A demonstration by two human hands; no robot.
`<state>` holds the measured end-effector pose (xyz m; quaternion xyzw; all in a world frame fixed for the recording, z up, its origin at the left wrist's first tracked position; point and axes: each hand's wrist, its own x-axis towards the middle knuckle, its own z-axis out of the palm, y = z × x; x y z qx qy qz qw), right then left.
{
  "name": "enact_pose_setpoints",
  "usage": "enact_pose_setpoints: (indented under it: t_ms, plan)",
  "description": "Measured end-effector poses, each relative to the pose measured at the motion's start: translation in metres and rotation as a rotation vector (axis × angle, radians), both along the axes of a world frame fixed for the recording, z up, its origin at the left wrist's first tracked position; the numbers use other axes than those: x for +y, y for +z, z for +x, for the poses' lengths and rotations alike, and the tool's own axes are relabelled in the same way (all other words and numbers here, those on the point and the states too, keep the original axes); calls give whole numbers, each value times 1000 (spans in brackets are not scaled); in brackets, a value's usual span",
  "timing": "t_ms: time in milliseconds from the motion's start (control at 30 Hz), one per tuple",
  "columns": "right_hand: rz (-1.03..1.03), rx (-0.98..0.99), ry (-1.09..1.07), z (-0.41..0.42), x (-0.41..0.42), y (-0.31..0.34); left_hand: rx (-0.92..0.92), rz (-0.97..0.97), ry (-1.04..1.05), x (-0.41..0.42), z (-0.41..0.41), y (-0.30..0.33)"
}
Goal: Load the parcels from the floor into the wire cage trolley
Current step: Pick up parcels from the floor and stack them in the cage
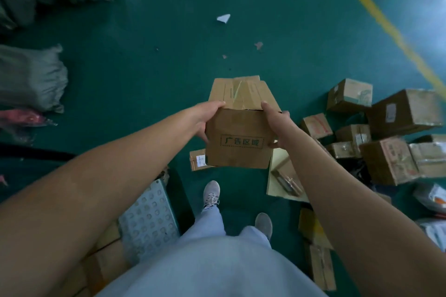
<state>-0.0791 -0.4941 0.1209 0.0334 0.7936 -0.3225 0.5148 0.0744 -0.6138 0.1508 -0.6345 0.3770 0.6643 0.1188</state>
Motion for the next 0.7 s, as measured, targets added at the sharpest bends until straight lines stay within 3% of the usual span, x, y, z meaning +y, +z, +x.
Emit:
enact_pose_setpoints:
  t_ms: [233, 433, 700]
  plan:
    - [-41, 13, 308, 10, 29, 64, 3, -56, 105, 65, 65, 35]
    - [-94, -13, 656, 32, 71, 108, 34, -82, 373, 154, 118, 63]
    - [-71, 141, 1099, 117, 92, 151, 16, -103, 668, 252, 202, 102]
